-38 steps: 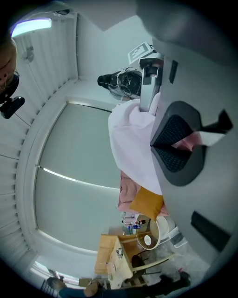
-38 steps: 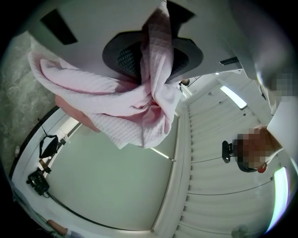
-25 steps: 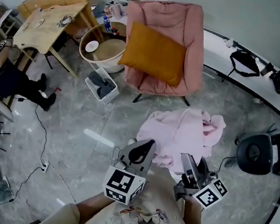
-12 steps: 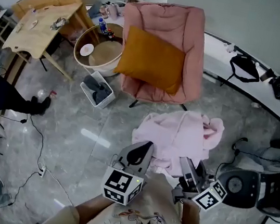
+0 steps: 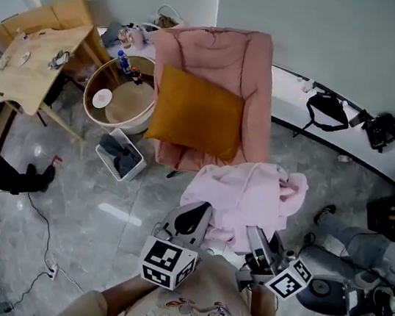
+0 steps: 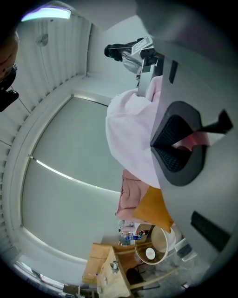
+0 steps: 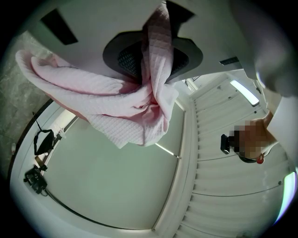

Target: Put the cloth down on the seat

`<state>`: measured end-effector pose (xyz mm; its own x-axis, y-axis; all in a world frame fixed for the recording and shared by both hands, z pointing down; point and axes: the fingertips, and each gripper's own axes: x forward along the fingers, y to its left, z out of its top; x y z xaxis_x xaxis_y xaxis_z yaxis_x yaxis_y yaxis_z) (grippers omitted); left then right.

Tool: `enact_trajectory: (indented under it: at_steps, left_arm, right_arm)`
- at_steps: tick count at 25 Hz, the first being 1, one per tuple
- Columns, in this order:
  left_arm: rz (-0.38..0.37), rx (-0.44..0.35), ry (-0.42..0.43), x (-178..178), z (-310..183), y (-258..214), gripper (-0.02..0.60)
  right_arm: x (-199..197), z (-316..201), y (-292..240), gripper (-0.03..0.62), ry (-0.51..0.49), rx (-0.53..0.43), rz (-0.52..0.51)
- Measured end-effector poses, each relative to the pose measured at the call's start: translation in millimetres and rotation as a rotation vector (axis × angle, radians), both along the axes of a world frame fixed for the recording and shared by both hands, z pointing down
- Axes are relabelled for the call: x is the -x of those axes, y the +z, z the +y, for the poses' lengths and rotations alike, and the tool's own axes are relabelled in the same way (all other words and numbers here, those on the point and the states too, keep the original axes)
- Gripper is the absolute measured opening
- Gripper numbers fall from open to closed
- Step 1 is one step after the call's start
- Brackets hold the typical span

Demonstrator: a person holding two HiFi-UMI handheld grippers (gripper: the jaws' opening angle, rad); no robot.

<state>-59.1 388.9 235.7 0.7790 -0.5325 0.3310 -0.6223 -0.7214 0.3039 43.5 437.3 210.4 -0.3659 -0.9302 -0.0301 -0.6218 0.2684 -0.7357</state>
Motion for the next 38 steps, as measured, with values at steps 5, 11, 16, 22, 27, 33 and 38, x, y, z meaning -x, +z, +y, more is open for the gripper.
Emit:
enact_trajectory:
  at_steps: [5, 11, 16, 22, 27, 33, 38]
  left_arm:
    - [0.021, 0.004, 0.018, 10, -49, -4, 0.003]
    - [0.046, 0.032, 0.019, 32, -98, 3, 0.003]
    - [0.074, 0.071, 0.035, 48, -123, 12, 0.003]
    - [0.079, 0.101, -0.002, 61, -139, 23, 0.003]
    - [0.068, 0.088, -0.005, 60, -151, 28, 0.003]
    - [0.045, 0.102, -0.047, 48, -184, 34, 0.003]
    - [0.022, 0.1, -0.034, 20, -219, 31, 0.003]
  right_arm:
    - [12, -48, -5, 0.121, 0.018, -0.003, 0.017]
    - [36, -97, 1, 0.121, 0.029, 0.019, 0.023]
    - [51, -125, 8, 0.121, 0.035, 0.037, 0.015]
    - [63, -144, 19, 0.121, 0.011, 0.079, 0.013]
    - [62, -161, 27, 0.121, -0.018, 0.085, 0.001]
    - [49, -198, 33, 0.121, -0.057, 0.094, -0.011]
    - [21, -234, 31, 0.121, -0.058, 0.097, -0.007]
